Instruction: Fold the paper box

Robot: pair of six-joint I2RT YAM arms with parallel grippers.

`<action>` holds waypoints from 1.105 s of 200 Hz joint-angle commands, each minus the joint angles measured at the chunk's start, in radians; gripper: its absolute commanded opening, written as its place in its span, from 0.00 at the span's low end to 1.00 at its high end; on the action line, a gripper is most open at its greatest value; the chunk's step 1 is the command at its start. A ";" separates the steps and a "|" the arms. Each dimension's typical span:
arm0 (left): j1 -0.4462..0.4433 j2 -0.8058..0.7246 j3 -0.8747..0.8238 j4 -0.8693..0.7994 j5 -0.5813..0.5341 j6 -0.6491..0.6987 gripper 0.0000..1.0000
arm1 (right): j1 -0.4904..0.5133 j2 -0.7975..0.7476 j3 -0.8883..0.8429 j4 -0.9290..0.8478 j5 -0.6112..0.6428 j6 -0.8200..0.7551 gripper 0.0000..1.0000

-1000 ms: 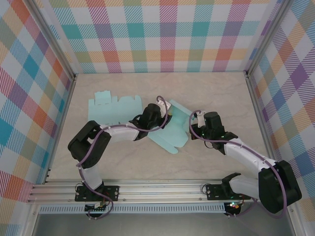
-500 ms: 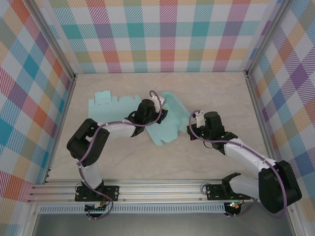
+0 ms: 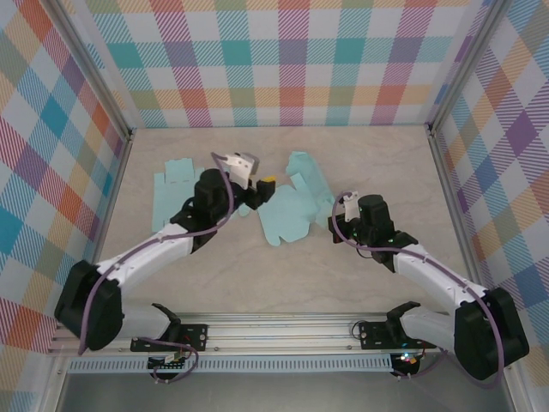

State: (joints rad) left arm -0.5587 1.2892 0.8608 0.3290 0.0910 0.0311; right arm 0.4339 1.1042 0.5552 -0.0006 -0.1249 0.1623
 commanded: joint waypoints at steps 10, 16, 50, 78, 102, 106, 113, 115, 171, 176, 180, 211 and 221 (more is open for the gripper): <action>0.106 -0.037 0.026 -0.154 -0.134 -0.087 0.60 | 0.008 -0.039 0.016 -0.023 -0.071 -0.039 0.00; 0.115 -0.042 0.030 -0.161 -0.149 -0.091 0.60 | 0.008 -0.044 0.019 -0.031 -0.085 -0.045 0.00; 0.131 -0.050 0.053 -0.139 -0.126 -0.080 0.59 | 0.008 -0.066 0.043 -0.074 -0.143 -0.071 0.00; 0.131 -0.015 0.084 -0.066 -0.050 0.047 0.59 | 0.009 -0.061 0.065 -0.094 -0.157 -0.077 0.00; 0.132 0.111 0.224 -0.161 0.035 0.224 0.63 | 0.009 -0.055 0.074 -0.101 -0.152 -0.081 0.00; 0.132 0.136 0.250 -0.179 0.052 0.249 0.64 | 0.009 -0.053 0.076 -0.101 -0.147 -0.081 0.00; 0.132 0.183 0.286 -0.195 0.072 0.287 0.65 | 0.009 -0.047 0.077 -0.101 -0.138 -0.082 0.00; 0.132 0.197 0.297 -0.196 0.073 0.292 0.65 | 0.009 -0.047 0.079 -0.102 -0.134 -0.083 0.00; 0.227 0.595 0.628 -0.335 0.401 0.360 0.68 | 0.009 0.070 0.127 -0.095 -0.132 -0.136 0.00; 0.239 0.622 0.649 -0.340 0.441 0.366 0.68 | 0.009 0.080 0.131 -0.093 -0.135 -0.141 0.00; 0.250 0.642 0.669 -0.347 0.466 0.369 0.68 | 0.009 0.085 0.135 -0.089 -0.137 -0.144 0.00; 0.299 0.765 0.769 -0.398 0.601 0.404 0.68 | 0.009 0.114 0.160 -0.071 -0.157 -0.154 0.00; 0.297 0.799 0.810 -0.463 0.628 0.443 0.68 | 0.009 0.118 0.166 -0.070 -0.157 -0.158 0.00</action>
State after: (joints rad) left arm -0.2783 2.0480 1.5749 -0.0219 0.5426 0.3882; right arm 0.4385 1.2156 0.6693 -0.0982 -0.2493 0.0414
